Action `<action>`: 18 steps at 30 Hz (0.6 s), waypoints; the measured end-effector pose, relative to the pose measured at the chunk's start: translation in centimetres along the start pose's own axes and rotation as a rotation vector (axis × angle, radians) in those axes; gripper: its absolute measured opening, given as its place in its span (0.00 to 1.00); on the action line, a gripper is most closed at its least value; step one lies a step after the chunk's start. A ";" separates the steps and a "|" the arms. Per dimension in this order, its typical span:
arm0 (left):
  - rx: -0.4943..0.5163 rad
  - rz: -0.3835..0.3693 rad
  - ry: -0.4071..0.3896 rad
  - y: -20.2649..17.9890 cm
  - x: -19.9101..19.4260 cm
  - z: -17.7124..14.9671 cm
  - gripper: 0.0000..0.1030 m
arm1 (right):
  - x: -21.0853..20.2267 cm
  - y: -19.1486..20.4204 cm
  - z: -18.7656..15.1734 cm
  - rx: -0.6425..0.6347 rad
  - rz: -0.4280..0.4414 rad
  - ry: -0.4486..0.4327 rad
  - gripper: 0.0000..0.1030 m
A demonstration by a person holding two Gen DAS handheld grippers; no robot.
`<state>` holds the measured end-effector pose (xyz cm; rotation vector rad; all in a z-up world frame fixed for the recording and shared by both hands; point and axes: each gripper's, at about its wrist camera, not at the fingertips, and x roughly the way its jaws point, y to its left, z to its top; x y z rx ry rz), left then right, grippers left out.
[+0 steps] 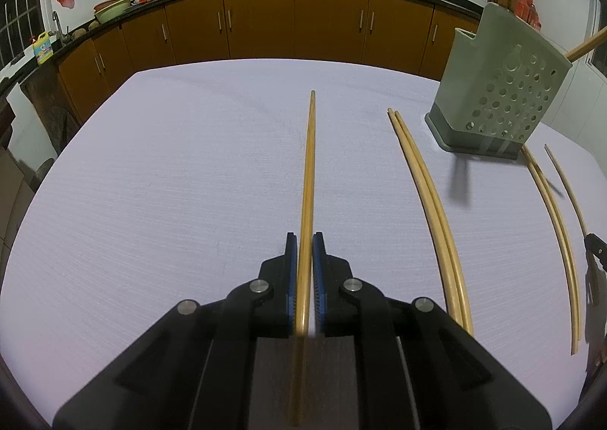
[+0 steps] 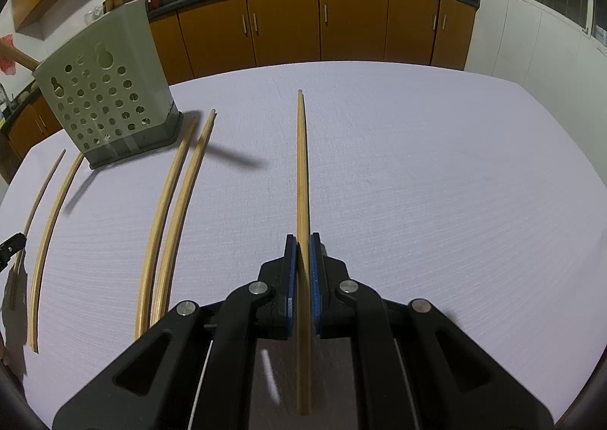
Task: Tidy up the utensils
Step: 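Hold the grasped chopsticks on the table with both tools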
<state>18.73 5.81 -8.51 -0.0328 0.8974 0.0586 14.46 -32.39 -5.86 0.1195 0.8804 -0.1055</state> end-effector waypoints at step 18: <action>-0.001 -0.002 0.000 0.0 0.0 0.0 0.11 | -0.3 0.5 -0.4 -0.020 -0.023 -0.001 0.08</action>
